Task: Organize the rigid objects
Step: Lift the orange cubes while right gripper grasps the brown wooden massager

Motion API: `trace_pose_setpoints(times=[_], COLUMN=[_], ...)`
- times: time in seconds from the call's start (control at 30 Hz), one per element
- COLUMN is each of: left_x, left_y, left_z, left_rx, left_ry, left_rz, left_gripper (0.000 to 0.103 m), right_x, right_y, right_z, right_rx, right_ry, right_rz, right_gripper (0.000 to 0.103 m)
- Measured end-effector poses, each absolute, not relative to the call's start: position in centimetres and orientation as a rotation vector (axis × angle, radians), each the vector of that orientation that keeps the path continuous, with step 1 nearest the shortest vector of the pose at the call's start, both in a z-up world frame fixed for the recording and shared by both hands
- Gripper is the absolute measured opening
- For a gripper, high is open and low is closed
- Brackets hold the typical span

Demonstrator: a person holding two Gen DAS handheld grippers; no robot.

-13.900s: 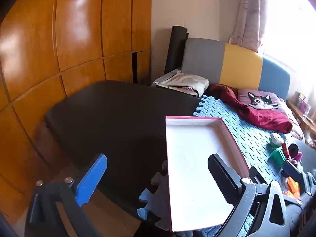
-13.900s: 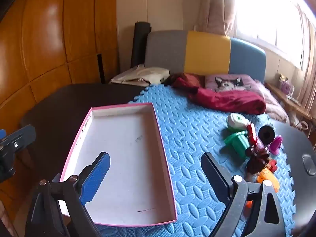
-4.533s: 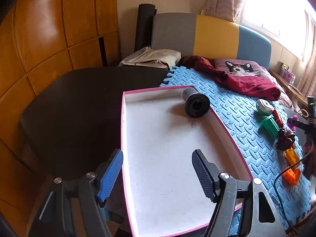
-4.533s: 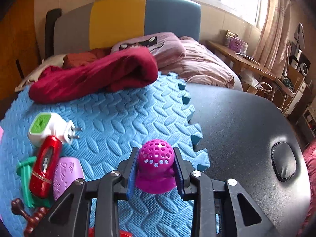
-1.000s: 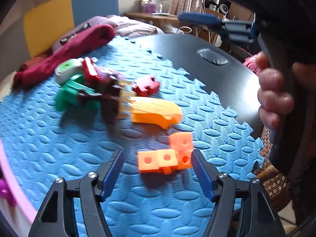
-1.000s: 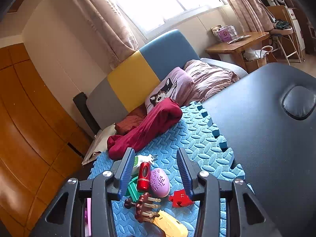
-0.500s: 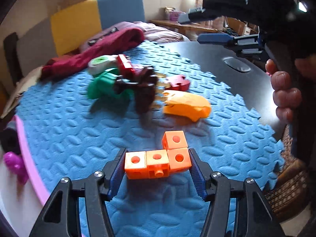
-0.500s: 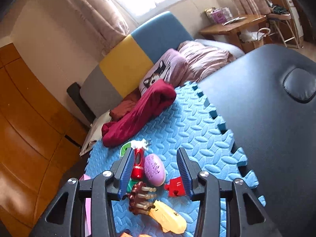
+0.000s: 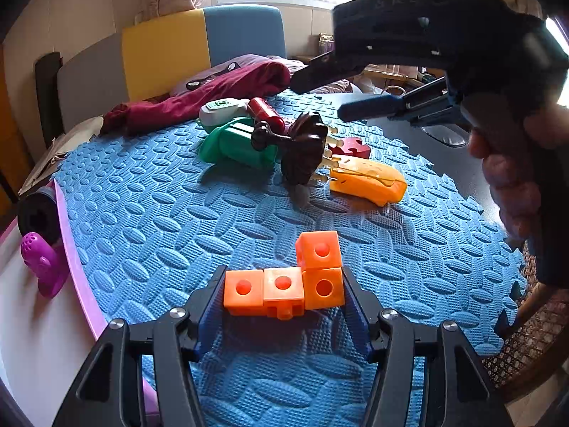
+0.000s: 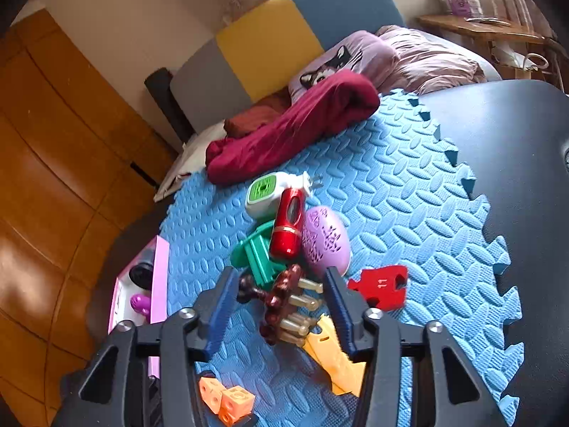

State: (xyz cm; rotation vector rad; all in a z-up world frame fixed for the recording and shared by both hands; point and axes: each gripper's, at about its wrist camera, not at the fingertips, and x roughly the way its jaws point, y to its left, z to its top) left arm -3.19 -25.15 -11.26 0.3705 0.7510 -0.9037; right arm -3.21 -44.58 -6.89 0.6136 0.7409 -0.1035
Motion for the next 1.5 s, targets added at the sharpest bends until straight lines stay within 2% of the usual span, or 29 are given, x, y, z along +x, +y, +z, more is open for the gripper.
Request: trace_pose_setpoints(times=[0.03,0.33,0.4,0.43,0.57,1.1,1.5], left_x=[-3.2,-3.3,-3.3,-3.3,-3.3,-3.4,-3.9], left_y=[-25.2,-25.2,-25.1,-25.1,-25.0,-25.0,-23.9], left_z=[-11.2,-11.2,-11.2,-11.2,-11.2,-11.2,-9.5], left_rx=[0.37,0.36,0.358,0.357,0.349,0.344,0.36], left_ry=[0.75,0.75,0.75,0.75,0.749,0.743,0.714], left_rz=[-0.904,-0.902,-0.9,-0.9,-0.896,-0.895,-0.866], left_gripper=[0.061,0.06,0.06,0.06,0.06,0.06,0.06], right_x=[-2.9,-0.2,0.1,0.2,0.2,0.4,0.6], right_y=[-44.1,-42.5,-41.8,-41.4,-40.1,-40.1,-39.6], right_z=[-7.1,-8.9,-8.9,-9.0,-8.8,-9.3,-9.3], right_rx=[0.587,0.43,0.357,0.331,0.266,0.355,0.296], right_ry=[0.759,0.892,0.896,0.896,0.895,0.929,0.923], right_rz=[-0.108,-0.149,-0.149,-0.147,-0.115,-0.019,-0.032], right_gripper=[0.064,0.065,0.058,0.052,0.051,0.052,0.051])
